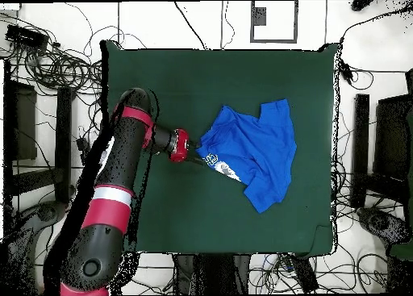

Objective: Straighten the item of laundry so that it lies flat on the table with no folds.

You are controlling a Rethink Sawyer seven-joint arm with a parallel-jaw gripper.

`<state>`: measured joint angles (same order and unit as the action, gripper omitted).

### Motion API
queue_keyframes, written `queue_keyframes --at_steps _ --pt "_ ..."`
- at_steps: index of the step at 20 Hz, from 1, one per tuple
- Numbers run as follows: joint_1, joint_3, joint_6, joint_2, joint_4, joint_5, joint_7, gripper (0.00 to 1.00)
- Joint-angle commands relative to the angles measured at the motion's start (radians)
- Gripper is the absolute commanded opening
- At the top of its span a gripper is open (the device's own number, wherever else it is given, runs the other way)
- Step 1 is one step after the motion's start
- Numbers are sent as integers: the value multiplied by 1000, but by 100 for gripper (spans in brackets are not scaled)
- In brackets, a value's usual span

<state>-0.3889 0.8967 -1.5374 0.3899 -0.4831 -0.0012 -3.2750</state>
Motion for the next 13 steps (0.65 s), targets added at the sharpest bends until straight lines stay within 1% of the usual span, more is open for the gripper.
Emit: queue_keyframes --at_steps 1,4,5,7,11,13 --pt "4 -81 140 5 -118 -1 -215 100" --pt "17 -128 189 -6 -145 39 -216 100" --pt "30 -174 232 -20 -173 67 -194 100" --pt "37 -176 250 -19 -186 62 -192 100" --pt "33 -136 229 -7 -188 34 -221 100" --pt "36 -131 236 1 -191 31 -227 100"
